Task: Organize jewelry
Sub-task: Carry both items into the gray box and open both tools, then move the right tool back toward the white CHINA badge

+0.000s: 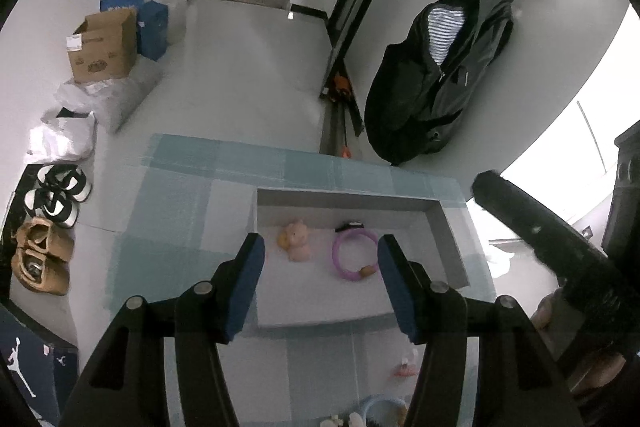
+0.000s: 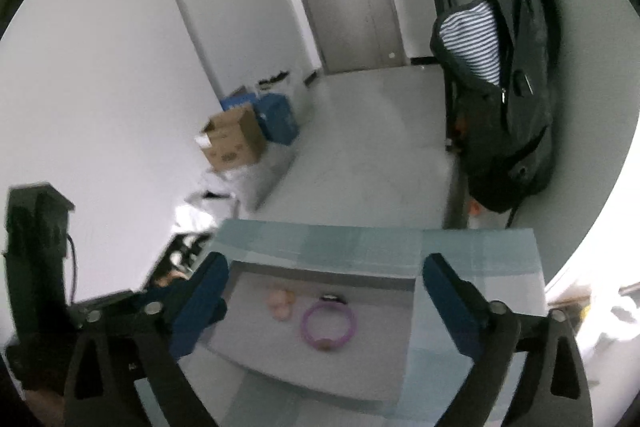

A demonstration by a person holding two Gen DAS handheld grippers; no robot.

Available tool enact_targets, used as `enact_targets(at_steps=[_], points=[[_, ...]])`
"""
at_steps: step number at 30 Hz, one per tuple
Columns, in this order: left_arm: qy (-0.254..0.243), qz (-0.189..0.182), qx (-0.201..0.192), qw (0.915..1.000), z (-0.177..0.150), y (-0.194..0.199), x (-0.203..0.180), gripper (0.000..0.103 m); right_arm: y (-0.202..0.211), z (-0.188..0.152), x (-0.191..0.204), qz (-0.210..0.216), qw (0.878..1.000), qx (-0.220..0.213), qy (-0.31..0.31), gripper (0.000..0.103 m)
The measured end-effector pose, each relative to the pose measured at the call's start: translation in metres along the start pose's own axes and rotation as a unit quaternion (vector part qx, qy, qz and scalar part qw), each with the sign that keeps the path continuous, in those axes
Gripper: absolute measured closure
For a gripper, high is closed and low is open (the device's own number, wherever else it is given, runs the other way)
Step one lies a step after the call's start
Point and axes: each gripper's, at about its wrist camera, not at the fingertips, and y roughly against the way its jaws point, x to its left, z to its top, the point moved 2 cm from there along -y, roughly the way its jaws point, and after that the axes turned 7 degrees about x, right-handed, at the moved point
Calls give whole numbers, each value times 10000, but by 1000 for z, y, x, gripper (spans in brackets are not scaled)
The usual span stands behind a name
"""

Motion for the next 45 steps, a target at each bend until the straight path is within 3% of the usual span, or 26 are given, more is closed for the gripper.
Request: enact_targets(at_steps=[2, 7, 9, 13, 21, 26, 29, 33, 38, 45], points=[[43, 49, -31, 10000, -5, 4, -1, 49, 11, -4, -2, -124, 9998, -124, 5, 4], [96, 162, -83, 9998, -16, 15, -5, 49, 39, -23, 7, -553, 9939, -634, 715, 4], [32, 262, -140, 9996, -21, 21, -10, 49, 45, -33, 12, -630, 9913, -626, 974, 4], [76, 360, -151, 9992, -40, 28, -14, 49, 49, -52, 13, -736, 9902, -335, 1137, 4], [72, 572, 95, 9983, -78, 27, -23, 49, 49, -94, 0, -8, 9949, 556, 842, 0], [36, 754, 357, 9965, -101, 21, -27, 49, 51, -111, -13, -1, 9937, 968, 572, 0], [-5, 833, 425, 9956, -109, 21, -31, 48, 54, -129, -11, -231, 9914, 1065, 718, 0], [41, 915, 469, 9947, -120, 20, -30, 32, 56, -148, -10, -256, 9884, 1251, 817, 1], [235, 941, 510, 9940, -129, 19, -24, 31, 56, -163, -11, 21, 9859, 1459, 819, 1], [382, 687, 641, 9948, -143, 14, -22, 30, 48, -180, -2, 319, 9782, 1788, 1005, 19]])
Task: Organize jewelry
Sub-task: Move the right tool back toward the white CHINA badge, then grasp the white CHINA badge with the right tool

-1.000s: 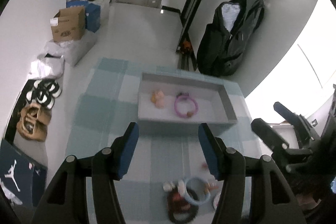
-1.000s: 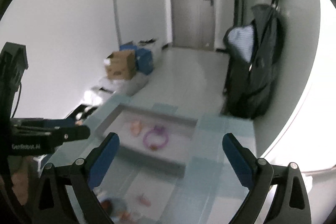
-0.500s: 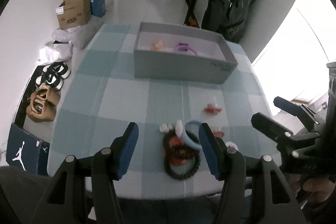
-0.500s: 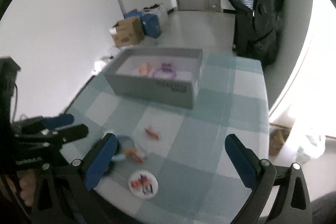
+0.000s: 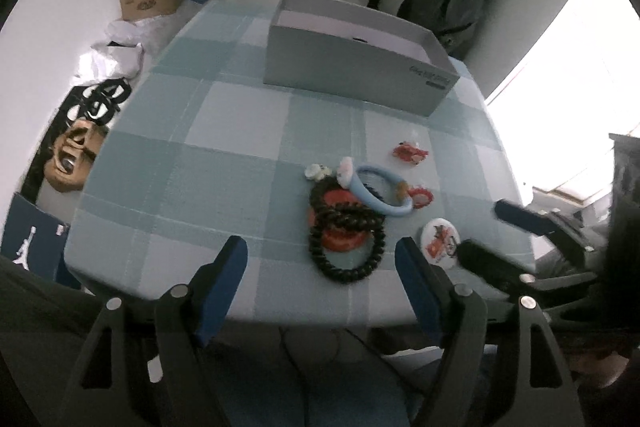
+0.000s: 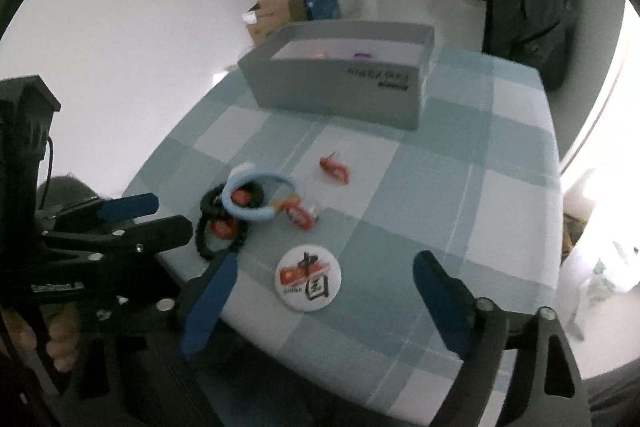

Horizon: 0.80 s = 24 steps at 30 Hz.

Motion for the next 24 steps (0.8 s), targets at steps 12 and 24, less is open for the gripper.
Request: enact_targets(at_steps=[12, 24], points=[[280, 86, 35, 9996, -2, -3, 13, 22, -22, -6, 15, -228, 9982, 335, 448, 34], [325, 130, 140, 9993, -5, -6, 14, 22, -28, -8, 28, -844, 9919, 261, 911, 57]])
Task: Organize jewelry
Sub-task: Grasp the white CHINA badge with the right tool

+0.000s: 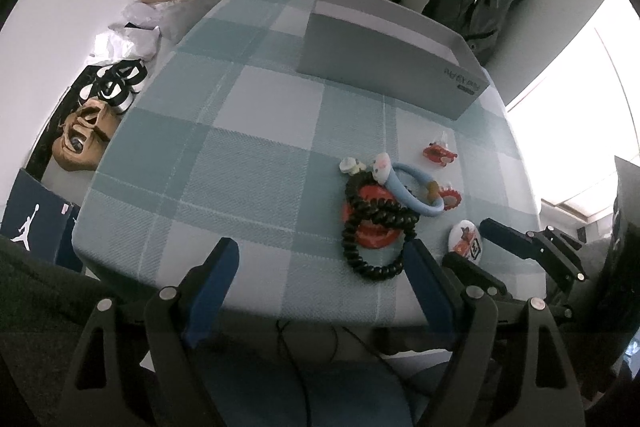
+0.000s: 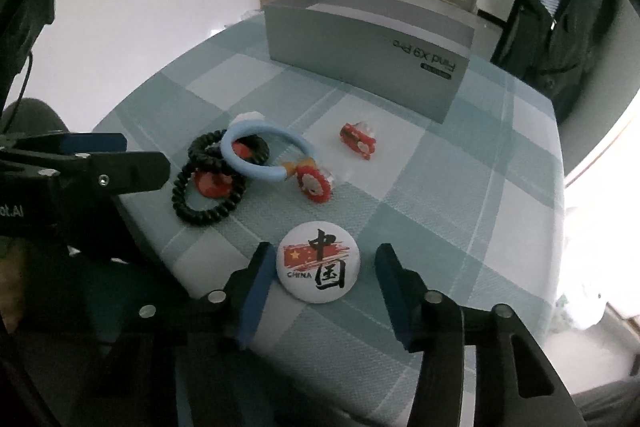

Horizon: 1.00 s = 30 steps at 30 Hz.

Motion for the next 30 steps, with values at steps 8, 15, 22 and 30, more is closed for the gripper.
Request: enact_targets(at_steps=[8, 15, 22, 30], points=[[-120, -82, 220, 9997, -2, -5, -3, 22, -1, 1, 0, 44, 10000, -22, -13, 61], [-324, -160, 297, 9989, 0, -9, -12, 22, 13, 6, -21, 313, 9976, -268, -550, 61], [-582, -83, 354, 9976, 2, -17, -25, 22, 23, 9, -44, 467, 9916, -512, -1094, 61], [-886, 454, 302, 9946, 1, -23, -37, 22, 31, 9, -58, 548, 9867, -672, -1376, 61]])
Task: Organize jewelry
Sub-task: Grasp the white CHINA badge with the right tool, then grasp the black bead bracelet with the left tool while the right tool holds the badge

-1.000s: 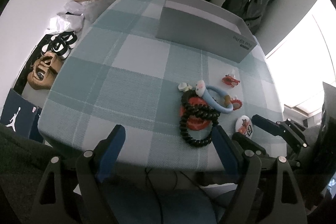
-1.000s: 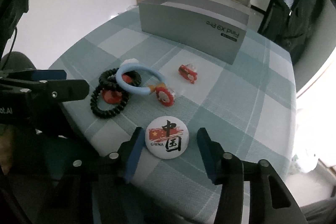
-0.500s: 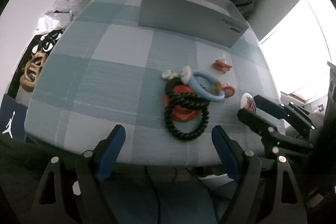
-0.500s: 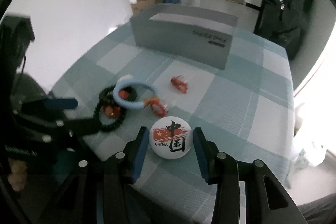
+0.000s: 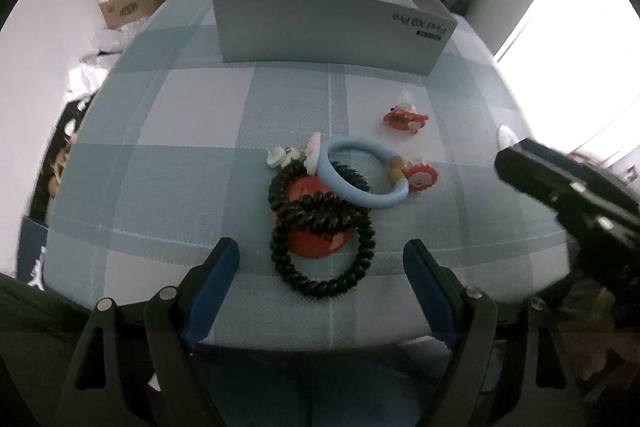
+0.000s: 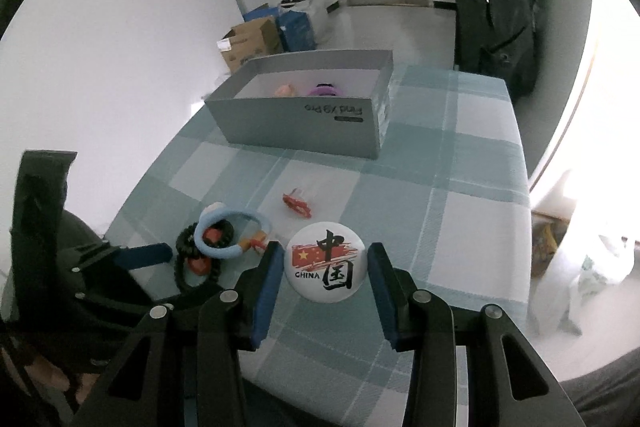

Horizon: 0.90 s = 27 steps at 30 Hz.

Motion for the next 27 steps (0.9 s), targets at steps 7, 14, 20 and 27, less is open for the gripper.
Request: enact_targets(at_steps=[7, 14, 20, 27], points=[[-287, 370, -20, 9989, -2, 0, -9, 36, 1, 1, -7, 30, 9999, -48, -117, 61], [-464, 343, -87, 9983, -2, 2, -20, 60, 0, 2, -9, 28, 9998, -27, -192, 61], [-474, 87, -54, 9988, -1, 4, -20, 70, 0, 2, -13, 28, 9996, -37, -263, 61], [-391, -429, -195, 9981, 1, 14, -22, 71, 0, 3, -17, 53, 9993, -29, -368, 61]])
